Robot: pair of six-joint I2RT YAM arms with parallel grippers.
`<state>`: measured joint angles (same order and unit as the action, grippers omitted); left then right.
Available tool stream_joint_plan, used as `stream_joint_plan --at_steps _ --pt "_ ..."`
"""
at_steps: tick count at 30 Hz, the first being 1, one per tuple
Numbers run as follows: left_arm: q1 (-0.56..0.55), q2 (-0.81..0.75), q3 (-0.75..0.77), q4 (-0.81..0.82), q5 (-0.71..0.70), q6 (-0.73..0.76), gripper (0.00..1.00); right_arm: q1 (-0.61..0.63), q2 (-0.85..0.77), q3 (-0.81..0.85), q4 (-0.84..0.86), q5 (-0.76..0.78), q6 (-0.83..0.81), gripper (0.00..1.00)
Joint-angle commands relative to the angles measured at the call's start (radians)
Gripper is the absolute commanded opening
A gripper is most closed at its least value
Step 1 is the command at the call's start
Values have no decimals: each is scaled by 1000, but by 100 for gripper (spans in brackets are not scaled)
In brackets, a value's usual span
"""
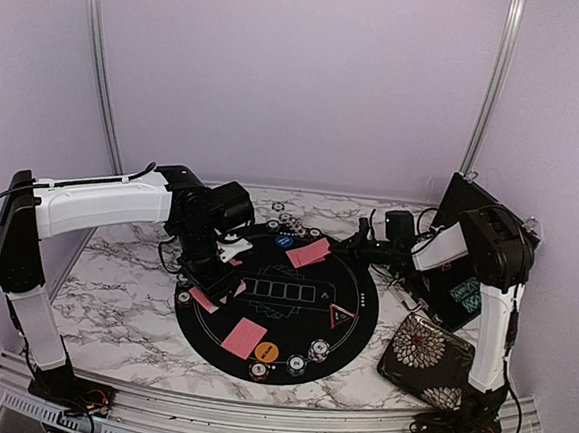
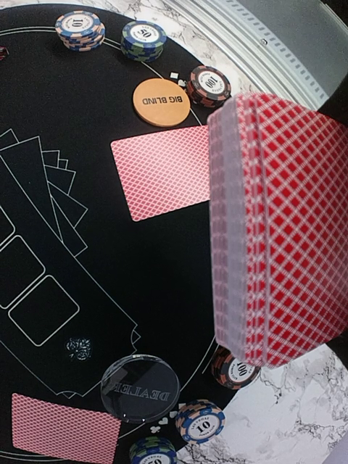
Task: Distribute texas hold em gaming equipment
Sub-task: Distribute the poker card in the small blind area.
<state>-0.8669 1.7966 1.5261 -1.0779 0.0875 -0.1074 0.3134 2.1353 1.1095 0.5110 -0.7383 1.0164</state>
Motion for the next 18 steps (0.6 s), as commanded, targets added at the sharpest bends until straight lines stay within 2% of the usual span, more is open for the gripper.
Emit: stream_joint_plan --at_steps 1,8,14,18 --pt "6 -23 16 -7 0 11 45 -10 25 46 -77 46 -58 0" --pt "8 -21 17 -7 2 11 45 -10 23 52 -123 73 -89 0" --pt "6 -20 16 -6 3 9 45 -10 -8 52 -193 109 -147 32" --pt "8 -19 17 -6 4 9 45 -10 -46 40 -243 144 -185 46"
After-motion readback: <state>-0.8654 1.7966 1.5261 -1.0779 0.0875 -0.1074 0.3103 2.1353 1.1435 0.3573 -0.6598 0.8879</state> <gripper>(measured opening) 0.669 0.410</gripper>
